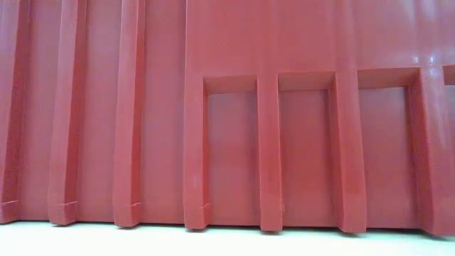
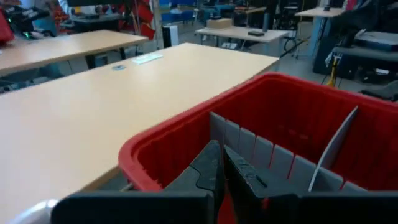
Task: Sort blocks
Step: Insert the bin divider into the red bin
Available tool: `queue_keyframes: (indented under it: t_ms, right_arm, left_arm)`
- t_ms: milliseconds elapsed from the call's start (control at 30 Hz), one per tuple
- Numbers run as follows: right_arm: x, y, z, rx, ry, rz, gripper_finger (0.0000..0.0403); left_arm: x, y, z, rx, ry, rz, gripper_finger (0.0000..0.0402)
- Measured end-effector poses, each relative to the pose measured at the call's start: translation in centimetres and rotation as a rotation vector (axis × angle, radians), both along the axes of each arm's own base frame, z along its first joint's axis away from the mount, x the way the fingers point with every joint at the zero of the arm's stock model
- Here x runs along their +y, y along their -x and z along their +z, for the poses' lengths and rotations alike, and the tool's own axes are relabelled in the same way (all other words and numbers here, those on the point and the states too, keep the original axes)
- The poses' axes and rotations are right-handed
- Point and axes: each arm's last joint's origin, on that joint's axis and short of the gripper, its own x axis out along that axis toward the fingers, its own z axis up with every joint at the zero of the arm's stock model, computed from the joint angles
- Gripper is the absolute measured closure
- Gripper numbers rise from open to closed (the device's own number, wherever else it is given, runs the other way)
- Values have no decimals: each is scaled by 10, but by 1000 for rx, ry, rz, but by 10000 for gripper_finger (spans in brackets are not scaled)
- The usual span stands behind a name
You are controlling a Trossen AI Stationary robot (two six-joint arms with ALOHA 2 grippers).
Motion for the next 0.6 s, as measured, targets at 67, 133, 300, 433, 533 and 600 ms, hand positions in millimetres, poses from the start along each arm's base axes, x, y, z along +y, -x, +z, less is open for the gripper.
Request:
queue_keyframes:
  t_ms: [67, 133, 300, 433, 533, 600]
  right_arm:
    - [0, 0, 0, -6, -6, -1, 403]
    - [0, 0, 0, -11, -10, -2, 403]
    - [0, 0, 0, -25, -23, -5, 403]
    - [0, 0, 0, -33, -28, -14, 403]
    - [0, 0, 0, -40, -34, -26, 403]
    - [-1, 0, 0, -42, -35, -31, 403]
  left_arm:
    - [0, 4, -6, -25, 15, 4, 402]
    - [0, 6, -8, -59, 22, 5, 402]
    - [0, 5, -14, -50, 22, 5, 402]
    - [0, 3, -16, -36, 24, -1, 402]
    - [-1, 2, -19, -26, 28, -23, 402]
    - [-1, 2, -21, -22, 32, -34, 402]
